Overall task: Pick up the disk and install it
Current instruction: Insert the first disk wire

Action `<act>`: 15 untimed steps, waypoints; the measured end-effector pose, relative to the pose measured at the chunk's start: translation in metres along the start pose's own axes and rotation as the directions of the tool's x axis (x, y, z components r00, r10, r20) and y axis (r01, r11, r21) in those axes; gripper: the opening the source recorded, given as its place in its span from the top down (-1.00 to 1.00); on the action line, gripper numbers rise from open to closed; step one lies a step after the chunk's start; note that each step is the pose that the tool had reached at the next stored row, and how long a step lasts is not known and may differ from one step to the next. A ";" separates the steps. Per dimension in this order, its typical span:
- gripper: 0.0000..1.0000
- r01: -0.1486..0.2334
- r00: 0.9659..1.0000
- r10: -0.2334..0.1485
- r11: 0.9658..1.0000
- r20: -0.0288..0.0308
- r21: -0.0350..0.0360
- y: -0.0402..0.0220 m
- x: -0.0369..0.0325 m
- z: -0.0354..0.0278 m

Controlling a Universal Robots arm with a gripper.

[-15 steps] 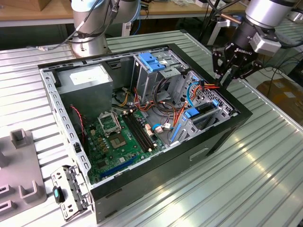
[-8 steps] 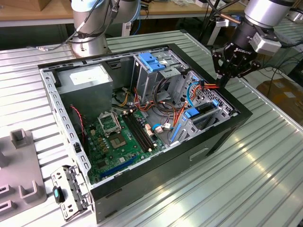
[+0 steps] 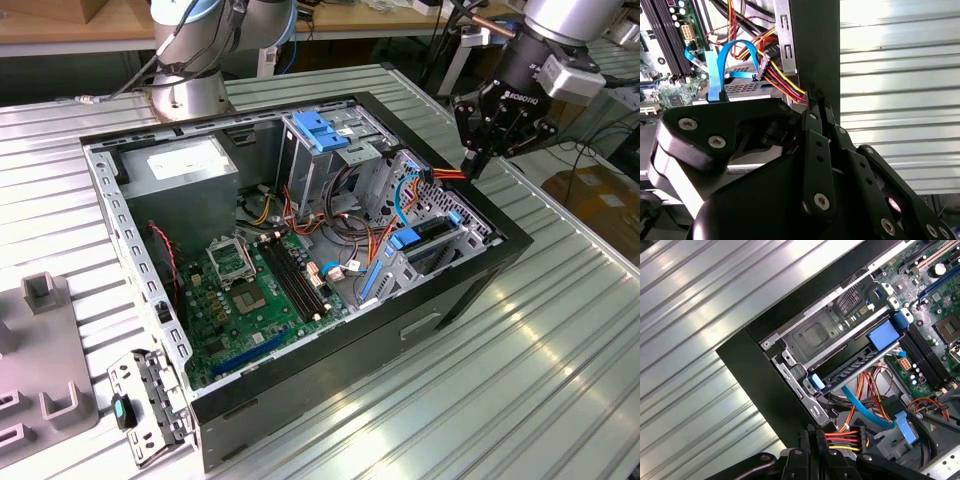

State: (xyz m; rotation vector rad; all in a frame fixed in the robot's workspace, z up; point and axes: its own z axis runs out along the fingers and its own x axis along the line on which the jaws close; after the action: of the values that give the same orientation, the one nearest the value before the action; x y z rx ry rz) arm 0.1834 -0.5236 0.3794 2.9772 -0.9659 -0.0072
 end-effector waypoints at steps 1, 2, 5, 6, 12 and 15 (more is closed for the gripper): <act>0.67 -0.009 1.000 0.009 1.000 0.000 0.000 0.0000 0.0000 0.0000; 0.67 -0.035 0.999 0.035 0.999 0.000 0.000 0.0000 0.0000 -0.0001; 0.67 -0.092 0.996 0.092 0.996 0.001 0.000 0.0000 0.0000 -0.0001; 0.67 -0.100 0.995 0.100 0.995 0.001 0.000 0.0000 0.0000 -0.0002; 0.67 -0.100 0.995 0.100 0.995 0.001 0.000 0.0044 -0.0014 -0.0001; 0.67 -0.100 0.995 0.100 0.995 0.001 0.000 0.0084 -0.0012 0.0000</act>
State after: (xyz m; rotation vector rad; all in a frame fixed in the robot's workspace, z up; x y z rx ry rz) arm 0.1776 -0.5298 0.3795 2.9249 -1.1140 -0.0077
